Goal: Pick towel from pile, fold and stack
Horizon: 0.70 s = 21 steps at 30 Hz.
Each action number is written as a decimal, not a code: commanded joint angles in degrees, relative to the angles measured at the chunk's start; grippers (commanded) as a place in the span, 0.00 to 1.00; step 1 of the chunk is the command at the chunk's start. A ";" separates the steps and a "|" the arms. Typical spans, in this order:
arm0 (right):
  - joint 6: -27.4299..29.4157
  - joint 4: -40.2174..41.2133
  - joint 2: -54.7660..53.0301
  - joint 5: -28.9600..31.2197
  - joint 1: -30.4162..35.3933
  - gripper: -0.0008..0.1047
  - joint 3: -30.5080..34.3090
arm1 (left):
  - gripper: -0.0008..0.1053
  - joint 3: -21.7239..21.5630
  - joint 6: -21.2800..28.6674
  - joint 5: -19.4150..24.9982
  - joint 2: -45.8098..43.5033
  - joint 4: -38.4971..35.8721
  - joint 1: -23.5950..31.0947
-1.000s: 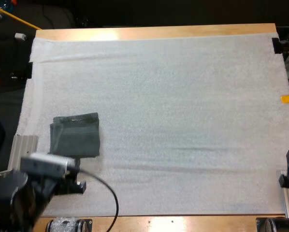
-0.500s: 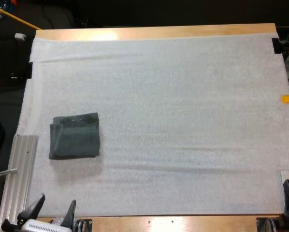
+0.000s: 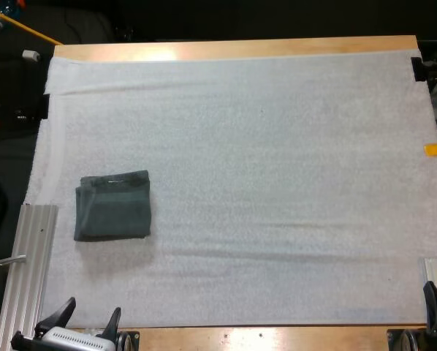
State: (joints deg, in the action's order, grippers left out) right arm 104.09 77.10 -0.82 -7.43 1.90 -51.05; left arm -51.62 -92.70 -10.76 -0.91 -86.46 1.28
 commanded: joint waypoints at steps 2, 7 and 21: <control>-0.16 -3.35 -2.35 -0.52 0.13 0.69 0.63 | 0.62 0.88 0.16 -0.26 -7.86 3.42 -0.07; 0.02 -10.96 -2.35 -0.52 0.13 0.69 3.59 | 0.62 3.74 0.16 -0.26 -7.86 13.57 -0.07; 0.01 -19.07 -2.24 -0.52 0.13 0.69 15.94 | 0.62 17.25 0.04 -0.26 -7.73 25.22 -0.07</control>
State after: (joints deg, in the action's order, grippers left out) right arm 104.09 58.95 -0.82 -7.43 1.90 -35.10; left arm -34.07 -92.70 -10.99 -0.80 -62.45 1.28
